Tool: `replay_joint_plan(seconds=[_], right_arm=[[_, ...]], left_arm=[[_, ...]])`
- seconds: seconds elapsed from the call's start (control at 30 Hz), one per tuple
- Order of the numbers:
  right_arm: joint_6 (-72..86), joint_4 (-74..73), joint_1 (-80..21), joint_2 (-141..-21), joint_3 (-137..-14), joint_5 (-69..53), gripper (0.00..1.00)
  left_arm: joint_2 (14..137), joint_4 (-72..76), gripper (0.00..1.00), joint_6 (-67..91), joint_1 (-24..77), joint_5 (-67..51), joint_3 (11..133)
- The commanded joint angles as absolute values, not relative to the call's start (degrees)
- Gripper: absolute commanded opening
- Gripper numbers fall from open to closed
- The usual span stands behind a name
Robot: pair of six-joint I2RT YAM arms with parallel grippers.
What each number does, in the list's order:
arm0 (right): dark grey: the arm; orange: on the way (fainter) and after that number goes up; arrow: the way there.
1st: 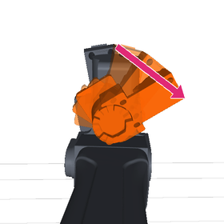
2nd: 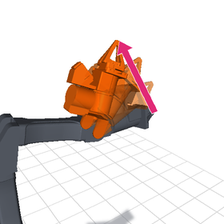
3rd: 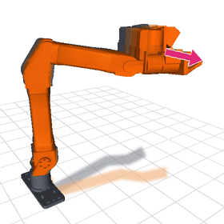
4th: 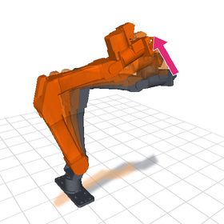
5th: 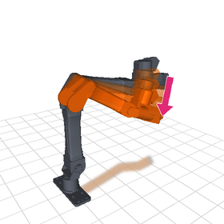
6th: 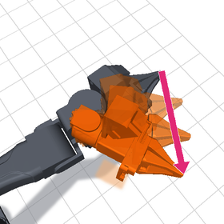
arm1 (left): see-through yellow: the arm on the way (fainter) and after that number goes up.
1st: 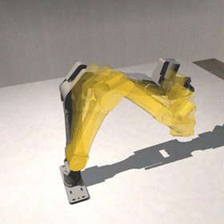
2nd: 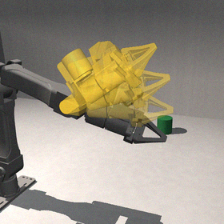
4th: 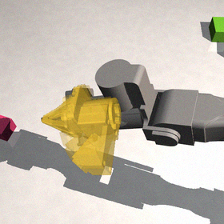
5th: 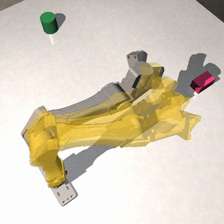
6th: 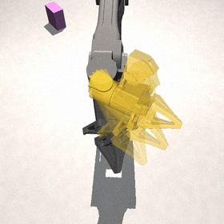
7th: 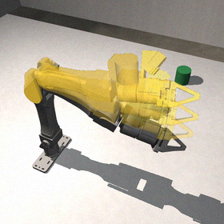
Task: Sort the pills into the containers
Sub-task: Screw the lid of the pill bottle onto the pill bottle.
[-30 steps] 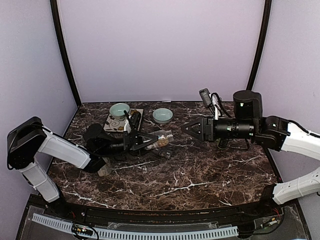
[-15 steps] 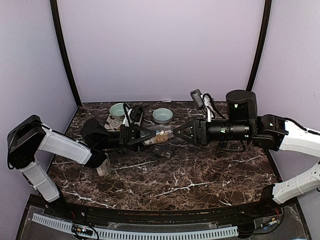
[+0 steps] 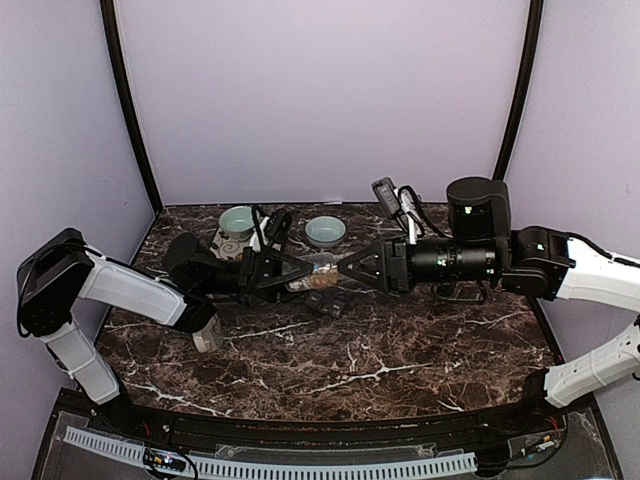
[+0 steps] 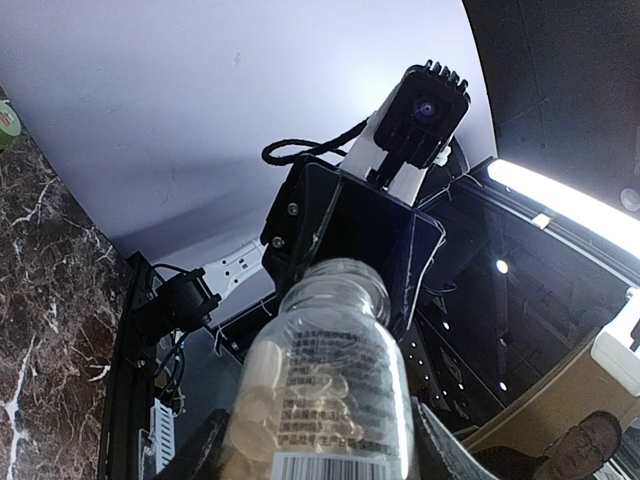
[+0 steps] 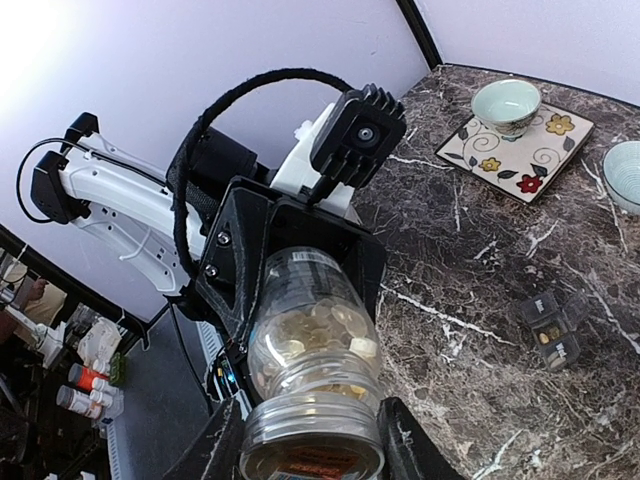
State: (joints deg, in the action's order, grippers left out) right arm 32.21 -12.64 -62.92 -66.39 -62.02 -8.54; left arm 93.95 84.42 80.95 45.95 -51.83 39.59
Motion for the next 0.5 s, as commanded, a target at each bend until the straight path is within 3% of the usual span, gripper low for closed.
replay_joint_plan(seconds=[0.0,0.47], right_arm=[[32.17,-11.51,-63.63,-66.36,-63.51,-9.23,0.33],[31.47,-11.76,-63.63,-66.21,-63.42,-8.81,0.33]], left_arm=[[93.84,87.71,0.0,81.9,45.7,-53.65,41.54],[94.89,89.25,0.0,84.64,45.7,-56.76,42.71]])
